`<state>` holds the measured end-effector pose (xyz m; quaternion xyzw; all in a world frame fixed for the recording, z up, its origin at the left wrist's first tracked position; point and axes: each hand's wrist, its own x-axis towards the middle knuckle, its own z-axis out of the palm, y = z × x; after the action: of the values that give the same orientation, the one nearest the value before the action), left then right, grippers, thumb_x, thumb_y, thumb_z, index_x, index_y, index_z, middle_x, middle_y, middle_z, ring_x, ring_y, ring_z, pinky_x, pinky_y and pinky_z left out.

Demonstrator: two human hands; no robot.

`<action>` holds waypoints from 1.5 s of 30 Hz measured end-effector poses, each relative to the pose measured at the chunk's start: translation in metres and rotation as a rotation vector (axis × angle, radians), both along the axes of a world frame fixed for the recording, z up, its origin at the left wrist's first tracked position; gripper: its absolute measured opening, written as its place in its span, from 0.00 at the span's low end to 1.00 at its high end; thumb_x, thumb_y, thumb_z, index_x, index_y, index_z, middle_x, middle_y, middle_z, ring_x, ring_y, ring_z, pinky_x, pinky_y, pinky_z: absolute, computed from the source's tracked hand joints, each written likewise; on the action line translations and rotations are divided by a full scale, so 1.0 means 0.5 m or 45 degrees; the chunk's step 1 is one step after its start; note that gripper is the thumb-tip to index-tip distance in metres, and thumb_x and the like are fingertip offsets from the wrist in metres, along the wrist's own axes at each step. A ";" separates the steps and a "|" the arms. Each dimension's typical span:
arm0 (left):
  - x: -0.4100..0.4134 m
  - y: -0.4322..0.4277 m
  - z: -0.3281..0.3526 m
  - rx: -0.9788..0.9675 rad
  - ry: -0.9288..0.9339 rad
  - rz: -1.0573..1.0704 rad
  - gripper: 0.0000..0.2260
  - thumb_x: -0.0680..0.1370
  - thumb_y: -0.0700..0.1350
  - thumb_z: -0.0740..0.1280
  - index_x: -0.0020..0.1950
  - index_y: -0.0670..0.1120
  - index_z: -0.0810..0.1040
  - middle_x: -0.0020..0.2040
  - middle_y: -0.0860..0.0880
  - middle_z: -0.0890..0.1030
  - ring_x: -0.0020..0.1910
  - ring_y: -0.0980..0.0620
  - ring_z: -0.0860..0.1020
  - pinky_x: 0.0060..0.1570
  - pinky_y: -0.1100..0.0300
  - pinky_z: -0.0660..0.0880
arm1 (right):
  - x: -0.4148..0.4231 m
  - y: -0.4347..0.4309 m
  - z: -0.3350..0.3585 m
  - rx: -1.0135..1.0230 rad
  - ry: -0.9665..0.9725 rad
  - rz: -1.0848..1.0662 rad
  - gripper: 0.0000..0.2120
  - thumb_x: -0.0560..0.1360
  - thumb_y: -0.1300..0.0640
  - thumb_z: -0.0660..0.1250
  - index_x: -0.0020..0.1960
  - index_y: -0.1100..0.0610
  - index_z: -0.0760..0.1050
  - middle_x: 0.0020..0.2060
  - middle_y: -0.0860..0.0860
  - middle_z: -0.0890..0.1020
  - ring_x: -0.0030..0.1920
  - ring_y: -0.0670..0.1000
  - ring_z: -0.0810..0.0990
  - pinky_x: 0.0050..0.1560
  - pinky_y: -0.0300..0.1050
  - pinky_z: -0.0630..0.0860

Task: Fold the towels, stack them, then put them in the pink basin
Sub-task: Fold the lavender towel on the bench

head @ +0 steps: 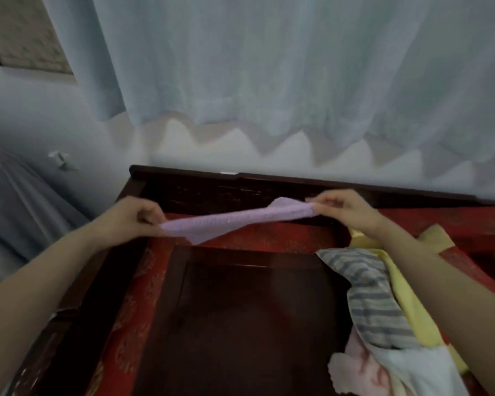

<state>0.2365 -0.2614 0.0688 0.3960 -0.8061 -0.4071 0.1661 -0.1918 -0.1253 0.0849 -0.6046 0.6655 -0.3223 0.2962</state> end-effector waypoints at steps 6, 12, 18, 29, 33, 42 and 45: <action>0.036 0.195 -0.244 0.423 -0.313 -0.242 0.06 0.62 0.48 0.75 0.33 0.54 0.79 0.33 0.56 0.81 0.35 0.61 0.78 0.38 0.64 0.74 | 0.046 0.223 -0.249 0.405 -0.054 0.157 0.04 0.75 0.60 0.68 0.43 0.54 0.80 0.33 0.49 0.79 0.36 0.43 0.76 0.39 0.36 0.71; 0.048 0.309 -0.345 0.985 -0.485 -0.383 0.08 0.67 0.41 0.75 0.40 0.47 0.77 0.40 0.53 0.81 0.43 0.56 0.80 0.43 0.65 0.75 | 0.075 0.362 -0.353 0.723 -0.161 0.156 0.06 0.77 0.59 0.66 0.43 0.60 0.78 0.33 0.45 0.77 0.36 0.38 0.74 0.41 0.32 0.70; -0.006 0.291 -0.375 0.813 -0.188 0.316 0.05 0.75 0.37 0.68 0.49 0.38 0.75 0.47 0.39 0.82 0.45 0.48 0.83 0.37 0.62 0.79 | 0.081 0.308 -0.400 0.466 -0.003 -0.204 0.10 0.79 0.56 0.62 0.41 0.58 0.74 0.30 0.44 0.74 0.30 0.40 0.71 0.35 0.33 0.68; -0.135 0.248 -0.455 0.206 -0.101 0.700 0.19 0.75 0.45 0.69 0.64 0.42 0.72 0.57 0.45 0.78 0.56 0.47 0.77 0.55 0.52 0.75 | 0.106 0.236 -0.465 0.355 0.277 -0.545 0.16 0.77 0.54 0.64 0.63 0.56 0.71 0.56 0.53 0.76 0.57 0.55 0.75 0.51 0.47 0.72; -0.136 0.308 -0.509 -0.247 -0.361 0.128 0.32 0.76 0.58 0.60 0.75 0.45 0.61 0.74 0.47 0.65 0.73 0.48 0.65 0.71 0.47 0.63 | 0.130 0.303 -0.494 0.387 0.572 -0.188 0.36 0.72 0.33 0.60 0.76 0.42 0.53 0.76 0.48 0.56 0.75 0.52 0.57 0.69 0.56 0.62; -0.052 0.270 -0.570 -0.515 -0.810 -0.195 0.33 0.75 0.69 0.45 0.77 0.55 0.54 0.79 0.57 0.47 0.77 0.59 0.42 0.67 0.40 0.56 | 0.208 0.250 -0.561 0.389 0.647 0.029 0.34 0.76 0.32 0.51 0.76 0.42 0.44 0.75 0.48 0.41 0.75 0.56 0.37 0.73 0.63 0.43; -0.032 0.228 -0.565 -0.392 -0.925 -0.135 0.36 0.73 0.71 0.44 0.76 0.56 0.57 0.79 0.58 0.51 0.76 0.62 0.42 0.72 0.48 0.43 | 0.214 0.200 -0.537 0.458 0.567 0.090 0.35 0.76 0.39 0.57 0.77 0.44 0.45 0.78 0.49 0.40 0.75 0.51 0.32 0.74 0.58 0.35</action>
<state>0.2207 -0.1476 -0.2139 0.4426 -0.8833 -0.1228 -0.0937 -0.0846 -0.0254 -0.1838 -0.6210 0.7392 -0.0476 0.2563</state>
